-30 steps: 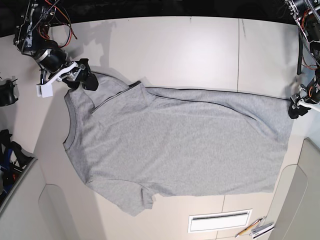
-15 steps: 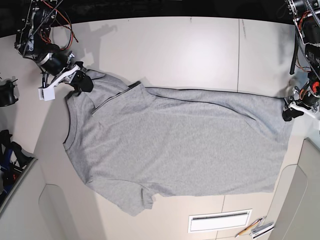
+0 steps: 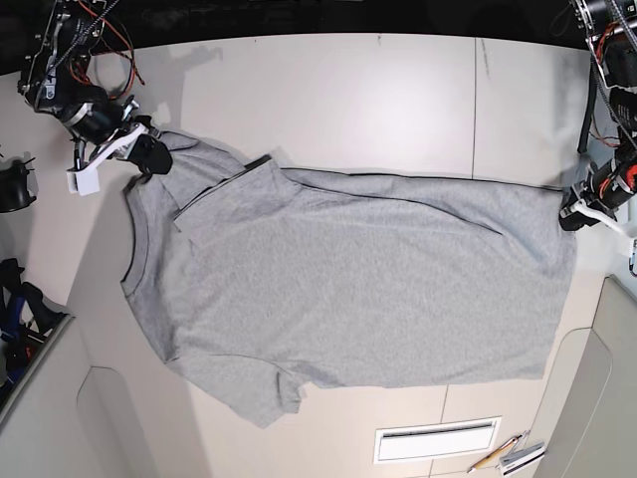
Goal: Fold the T-shirt properly
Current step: 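Carry the held edge with both grippers across the shirt, folding it lengthwise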
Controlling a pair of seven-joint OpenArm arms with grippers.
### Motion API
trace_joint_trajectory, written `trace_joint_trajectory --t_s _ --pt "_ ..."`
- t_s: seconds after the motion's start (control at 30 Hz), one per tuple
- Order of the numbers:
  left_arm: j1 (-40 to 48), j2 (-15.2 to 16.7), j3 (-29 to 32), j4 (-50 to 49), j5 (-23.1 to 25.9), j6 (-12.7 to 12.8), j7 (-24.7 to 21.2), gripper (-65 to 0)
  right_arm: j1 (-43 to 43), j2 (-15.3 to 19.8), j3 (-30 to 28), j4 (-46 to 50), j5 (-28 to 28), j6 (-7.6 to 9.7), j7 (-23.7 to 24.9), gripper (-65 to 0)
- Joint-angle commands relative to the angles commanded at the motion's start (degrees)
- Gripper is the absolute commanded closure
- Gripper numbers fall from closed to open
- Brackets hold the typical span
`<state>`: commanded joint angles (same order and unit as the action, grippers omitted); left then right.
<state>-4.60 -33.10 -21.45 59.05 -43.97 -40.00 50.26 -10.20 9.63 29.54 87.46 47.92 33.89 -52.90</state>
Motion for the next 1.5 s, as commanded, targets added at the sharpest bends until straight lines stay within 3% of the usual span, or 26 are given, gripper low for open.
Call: trace_joint_trajectory --t_s 0.23,0.5,0.7,1.1,1.23,1.5 --pt "1.90 -0.31 0.00 2.71 -8.98 0.00 9.55 0.0 -0.02 5.05 0.46 0.00 3.82 0.44 -4.87 0.0" --pt "12.00 -0.37 -0.74 19.02 -8.98 0.00 10.08 0.0 -0.24 6.91 0.50 0.02 7.10 0.70 -8.96 0.0" --pt "17.16 -0.39 -9.53 24.26 -10.51 0.00 11.28 0.0 -3.67 8.31 0.52 0.17 9.66 1.09 -9.27 0.0" --pt "25.49 -0.39 -16.13 25.07 -17.25 0.00 15.28 0.0 -8.98 13.86 2.34 0.35 13.03 1.51 -11.56 0.0" --pt "26.91 -0.37 -16.50 25.07 -19.98 0.00 17.77 0.0 -11.30 14.49 3.89 0.57 14.27 2.34 -11.76 0.0" --pt "29.59 -0.37 -16.50 25.07 -23.12 0.00 20.61 0.0 -11.61 14.60 6.51 0.57 15.52 2.36 -14.05 0.0"
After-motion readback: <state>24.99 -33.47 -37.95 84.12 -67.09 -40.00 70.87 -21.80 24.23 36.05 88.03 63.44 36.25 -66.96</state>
